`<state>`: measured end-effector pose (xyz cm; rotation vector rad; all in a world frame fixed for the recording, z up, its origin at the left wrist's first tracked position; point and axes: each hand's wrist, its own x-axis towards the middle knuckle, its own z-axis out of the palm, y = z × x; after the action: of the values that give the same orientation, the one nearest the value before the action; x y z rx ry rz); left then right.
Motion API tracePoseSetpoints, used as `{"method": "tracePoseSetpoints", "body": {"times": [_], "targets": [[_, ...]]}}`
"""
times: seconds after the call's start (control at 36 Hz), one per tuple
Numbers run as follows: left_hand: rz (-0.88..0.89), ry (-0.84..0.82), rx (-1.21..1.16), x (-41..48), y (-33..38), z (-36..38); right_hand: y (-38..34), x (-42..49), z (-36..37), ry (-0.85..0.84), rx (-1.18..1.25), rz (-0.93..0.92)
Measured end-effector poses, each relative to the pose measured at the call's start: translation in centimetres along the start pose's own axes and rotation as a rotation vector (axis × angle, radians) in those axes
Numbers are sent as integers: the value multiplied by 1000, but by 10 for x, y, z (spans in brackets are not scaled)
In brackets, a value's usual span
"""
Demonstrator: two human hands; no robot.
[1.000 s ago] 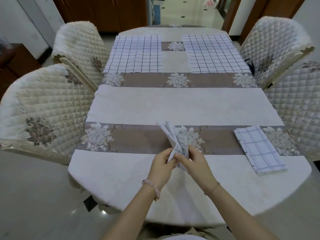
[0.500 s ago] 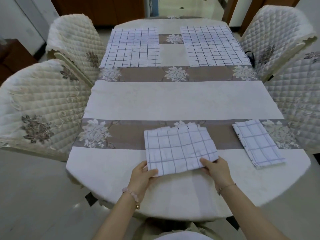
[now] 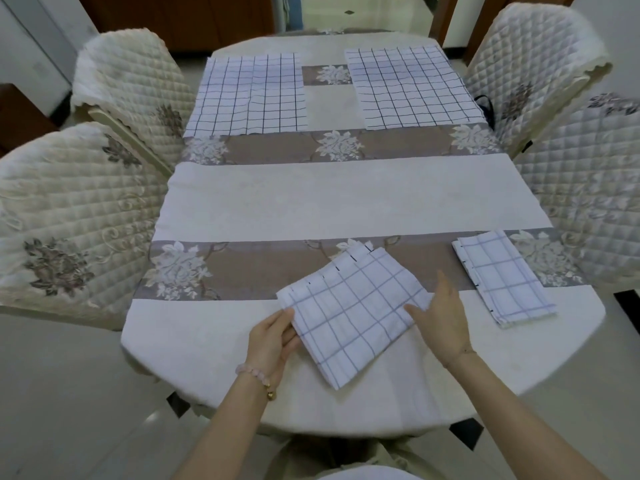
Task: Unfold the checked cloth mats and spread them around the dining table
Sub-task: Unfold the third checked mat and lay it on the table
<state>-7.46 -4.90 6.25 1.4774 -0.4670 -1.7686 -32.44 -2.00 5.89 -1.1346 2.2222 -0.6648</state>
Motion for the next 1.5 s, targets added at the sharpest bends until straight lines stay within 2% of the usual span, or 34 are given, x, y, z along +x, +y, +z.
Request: {"method": "tracePoseSetpoints", "body": {"times": [0.06,0.11,0.22,0.31,0.42,0.56,0.72,0.86,1.0,1.11,1.22,1.28,1.42,1.5], "targets": [[28,-18,13,-3,-1,6,-16,-12,-1,104,-60,-218],[60,-41,31,-8,-1,14,-33,-27,2,61,14,-317],[122,-108,58,-19,-2,32,-66,-58,18,-277,109,-259],[130,-125,42,-22,-3,39,-80,-66,29,-350,257,-197],[93,-152,23,-22,-1,37,-83,-62,30,-318,385,-125],[80,-233,0,-23,6,34,-81,-53,31,-226,416,-137],[184,-135,-56,-18,20,24,-72,-35,27,-127,624,-58],[271,-39,-241,-6,38,-5,-58,-33,8,-60,804,2],[317,-75,-480,5,49,-34,-35,-37,4,-25,847,64],[262,-49,-481,20,45,-48,-26,-43,16,-84,961,236],[100,53,-377,38,34,-51,-20,-49,34,-200,952,425],[20,55,-313,41,26,-45,-19,-53,43,-223,968,495],[-75,24,-161,34,-3,-31,-15,-59,59,-197,1079,619],[-95,22,-34,29,-14,-21,-13,-67,62,-279,1048,629]]}}
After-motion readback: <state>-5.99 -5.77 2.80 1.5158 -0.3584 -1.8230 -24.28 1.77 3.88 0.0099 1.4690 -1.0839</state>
